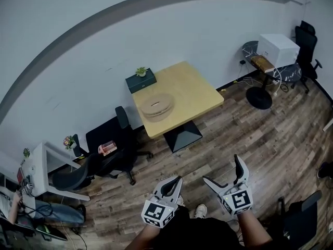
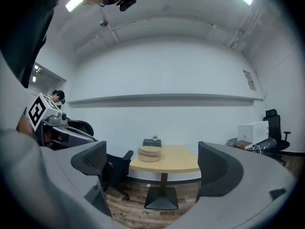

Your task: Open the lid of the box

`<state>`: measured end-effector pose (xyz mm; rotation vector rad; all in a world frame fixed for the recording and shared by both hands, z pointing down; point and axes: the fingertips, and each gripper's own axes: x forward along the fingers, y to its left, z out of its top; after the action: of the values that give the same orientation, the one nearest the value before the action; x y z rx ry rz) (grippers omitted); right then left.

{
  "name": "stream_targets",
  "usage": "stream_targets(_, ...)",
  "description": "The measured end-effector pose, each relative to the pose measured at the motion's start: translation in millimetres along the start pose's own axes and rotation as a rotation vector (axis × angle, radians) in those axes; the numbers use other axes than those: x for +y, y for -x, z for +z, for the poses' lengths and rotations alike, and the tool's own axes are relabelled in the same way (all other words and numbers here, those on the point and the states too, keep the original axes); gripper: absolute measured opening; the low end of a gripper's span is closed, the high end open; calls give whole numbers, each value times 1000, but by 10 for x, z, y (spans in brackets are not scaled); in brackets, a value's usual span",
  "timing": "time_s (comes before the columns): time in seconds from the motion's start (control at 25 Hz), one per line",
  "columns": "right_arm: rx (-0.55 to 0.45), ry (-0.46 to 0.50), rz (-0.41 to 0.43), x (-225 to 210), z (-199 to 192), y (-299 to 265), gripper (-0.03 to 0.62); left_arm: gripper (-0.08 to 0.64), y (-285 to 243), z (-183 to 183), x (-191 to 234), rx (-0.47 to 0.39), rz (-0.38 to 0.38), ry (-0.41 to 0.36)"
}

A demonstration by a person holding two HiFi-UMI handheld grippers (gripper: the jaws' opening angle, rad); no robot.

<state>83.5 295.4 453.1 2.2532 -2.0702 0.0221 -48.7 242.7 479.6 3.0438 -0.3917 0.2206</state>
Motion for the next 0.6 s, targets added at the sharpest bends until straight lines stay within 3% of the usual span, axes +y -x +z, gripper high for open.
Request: stream_targets(0.6, 90, 26, 93, -83, -91, -1046, 597, 18, -333, -73, 866, 2, 106, 67)
